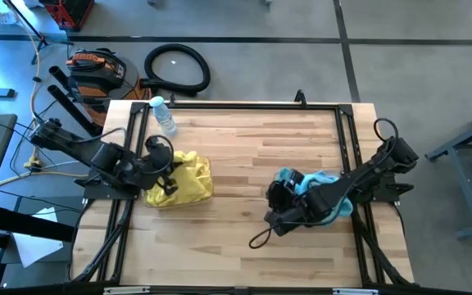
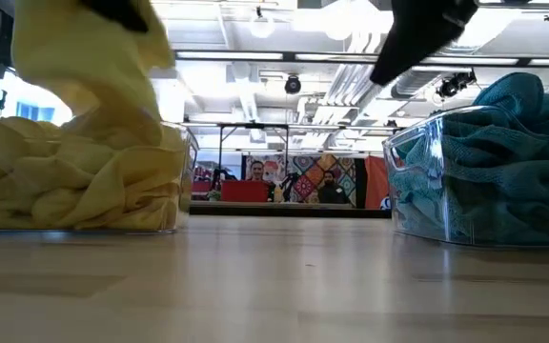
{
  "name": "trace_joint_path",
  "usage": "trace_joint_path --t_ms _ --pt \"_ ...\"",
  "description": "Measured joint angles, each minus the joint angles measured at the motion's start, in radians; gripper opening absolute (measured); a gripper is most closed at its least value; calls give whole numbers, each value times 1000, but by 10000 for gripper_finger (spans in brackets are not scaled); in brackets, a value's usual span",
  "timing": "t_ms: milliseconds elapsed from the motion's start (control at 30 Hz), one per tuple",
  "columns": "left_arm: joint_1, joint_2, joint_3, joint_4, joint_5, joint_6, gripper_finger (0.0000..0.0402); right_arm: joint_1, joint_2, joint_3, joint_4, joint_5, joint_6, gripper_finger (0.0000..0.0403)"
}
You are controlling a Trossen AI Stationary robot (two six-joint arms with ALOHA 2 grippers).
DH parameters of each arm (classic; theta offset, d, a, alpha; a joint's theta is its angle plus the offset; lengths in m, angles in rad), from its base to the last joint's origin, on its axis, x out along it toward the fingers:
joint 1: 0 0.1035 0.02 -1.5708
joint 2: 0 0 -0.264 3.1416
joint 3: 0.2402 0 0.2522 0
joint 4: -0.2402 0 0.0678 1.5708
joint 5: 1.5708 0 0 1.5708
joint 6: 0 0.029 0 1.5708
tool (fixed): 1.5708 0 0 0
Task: Sort microfiber towel by color & place in baskets
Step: Put the yellow microfiber cloth into the left transparent bin
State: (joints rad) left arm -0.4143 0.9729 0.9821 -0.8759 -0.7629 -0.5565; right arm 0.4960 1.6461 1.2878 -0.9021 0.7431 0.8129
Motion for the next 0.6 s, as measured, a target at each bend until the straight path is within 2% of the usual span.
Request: trace_joint_path --t_ms 100,200,400,500,600 --pt "16 -13 -111 26 29 -47 1 5 -17 -71 104 9 23 129" --pt "30 -11 -240 119 69 -83 0 4 -20 -106 178 9 25 129" --pt "64 -8 -486 454 146 -33 0 4 -16 -109 242 9 21 129" --pt "69 -10 -569 563 180 -35 6 4 -16 -109 264 7 18 129" --pt "69 -9 -606 600 197 -26 24 4 -16 -109 267 7 18 129"
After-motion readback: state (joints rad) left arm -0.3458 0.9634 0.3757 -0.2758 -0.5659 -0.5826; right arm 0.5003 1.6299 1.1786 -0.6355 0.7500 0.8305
